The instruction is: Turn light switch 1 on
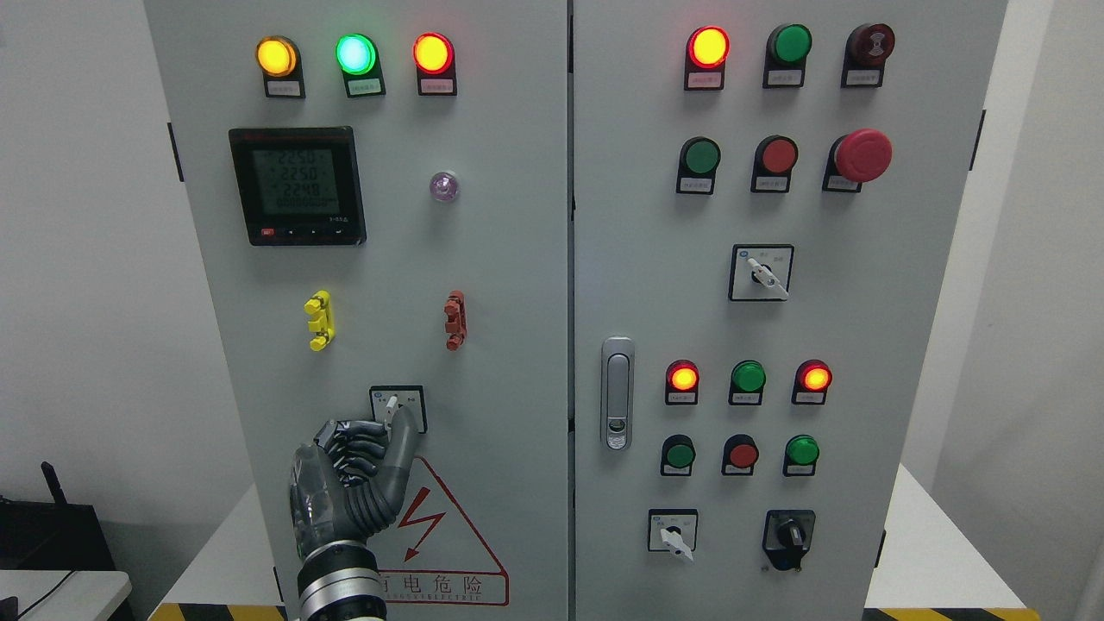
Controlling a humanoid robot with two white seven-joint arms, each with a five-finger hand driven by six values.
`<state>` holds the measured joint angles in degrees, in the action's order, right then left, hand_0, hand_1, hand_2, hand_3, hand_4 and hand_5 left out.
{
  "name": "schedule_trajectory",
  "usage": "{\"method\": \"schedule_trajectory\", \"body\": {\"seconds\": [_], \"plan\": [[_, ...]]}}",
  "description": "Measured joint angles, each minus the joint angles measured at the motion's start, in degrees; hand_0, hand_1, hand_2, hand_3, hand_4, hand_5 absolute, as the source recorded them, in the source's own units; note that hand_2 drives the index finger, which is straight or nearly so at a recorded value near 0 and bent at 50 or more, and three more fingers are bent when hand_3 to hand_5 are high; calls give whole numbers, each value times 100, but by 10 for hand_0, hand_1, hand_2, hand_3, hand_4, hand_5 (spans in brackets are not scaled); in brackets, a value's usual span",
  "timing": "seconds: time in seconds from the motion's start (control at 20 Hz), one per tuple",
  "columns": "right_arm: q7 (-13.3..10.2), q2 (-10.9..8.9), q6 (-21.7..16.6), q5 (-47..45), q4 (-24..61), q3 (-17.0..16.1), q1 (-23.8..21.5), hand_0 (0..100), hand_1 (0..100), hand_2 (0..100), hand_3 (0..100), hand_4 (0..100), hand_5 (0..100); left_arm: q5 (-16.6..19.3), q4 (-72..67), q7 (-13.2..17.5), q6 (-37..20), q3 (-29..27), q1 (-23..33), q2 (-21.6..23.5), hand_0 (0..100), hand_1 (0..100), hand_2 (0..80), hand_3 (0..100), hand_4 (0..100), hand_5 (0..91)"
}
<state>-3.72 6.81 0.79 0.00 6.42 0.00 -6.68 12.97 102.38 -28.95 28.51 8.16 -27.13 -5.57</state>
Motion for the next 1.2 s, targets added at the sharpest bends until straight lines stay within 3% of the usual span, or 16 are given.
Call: {"method": "schedule_trajectory", "body": {"seconds": [1.2], "plan": [[-2, -1, 0, 0, 0, 0, 0, 120, 389, 0, 0, 0, 0, 27, -11, -16, 117, 71, -61, -6, 211, 515, 580, 801, 831, 740]]}}
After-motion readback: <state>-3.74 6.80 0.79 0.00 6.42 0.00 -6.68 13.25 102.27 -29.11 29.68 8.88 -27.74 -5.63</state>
